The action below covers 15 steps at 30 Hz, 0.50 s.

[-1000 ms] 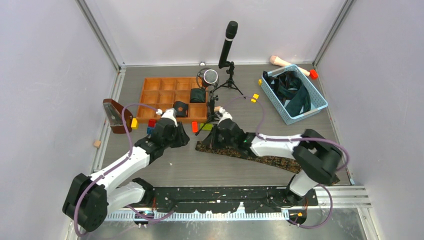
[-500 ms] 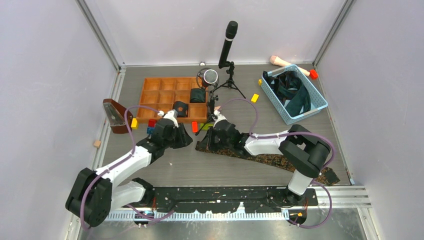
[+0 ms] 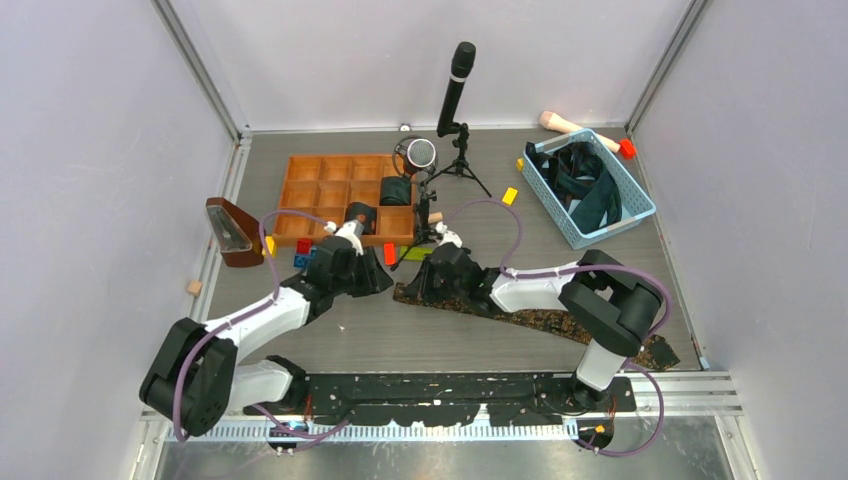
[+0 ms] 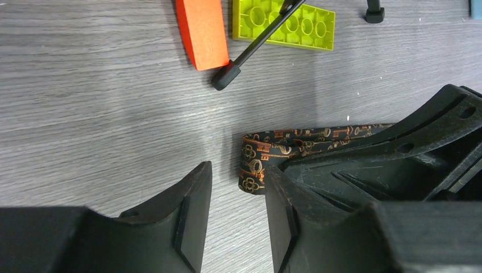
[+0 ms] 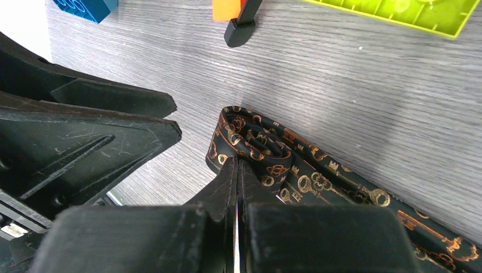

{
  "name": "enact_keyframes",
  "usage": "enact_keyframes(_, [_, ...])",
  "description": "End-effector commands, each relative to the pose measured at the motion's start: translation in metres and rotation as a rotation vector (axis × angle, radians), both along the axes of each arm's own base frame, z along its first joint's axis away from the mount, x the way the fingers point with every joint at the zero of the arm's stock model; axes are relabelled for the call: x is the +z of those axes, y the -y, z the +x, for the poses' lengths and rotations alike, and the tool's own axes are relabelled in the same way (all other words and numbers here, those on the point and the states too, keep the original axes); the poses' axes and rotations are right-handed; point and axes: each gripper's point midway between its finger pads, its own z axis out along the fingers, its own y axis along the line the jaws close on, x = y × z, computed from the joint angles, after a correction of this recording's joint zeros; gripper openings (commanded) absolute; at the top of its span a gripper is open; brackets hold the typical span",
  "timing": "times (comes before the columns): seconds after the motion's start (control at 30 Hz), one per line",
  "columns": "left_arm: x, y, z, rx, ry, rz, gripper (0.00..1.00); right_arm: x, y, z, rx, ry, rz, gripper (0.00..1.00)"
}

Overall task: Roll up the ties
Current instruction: Roll the tie at the center of the board.

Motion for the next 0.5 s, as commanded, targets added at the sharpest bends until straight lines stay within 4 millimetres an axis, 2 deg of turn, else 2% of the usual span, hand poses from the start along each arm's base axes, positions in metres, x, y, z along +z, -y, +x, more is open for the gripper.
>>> enact_keyframes(0.0, [0.005, 0.014, 0.003, -0.053, 0.027, -0.066, 0.43, 0.015, 0.005, 0.006, -0.044, 0.036, 0.008, 0.00])
enact_keyframes(0.27, [-0.010, 0.025, -0.003, -0.108, -0.017, -0.107, 0.46, 0.014, 0.009, 0.005, -0.057, 0.031, 0.009, 0.00])
enact_keyframes(0.47, [-0.014, 0.031, -0.007, -0.126, -0.033, -0.140, 0.49, 0.013, 0.011, 0.004, -0.065, 0.023, 0.005, 0.00])
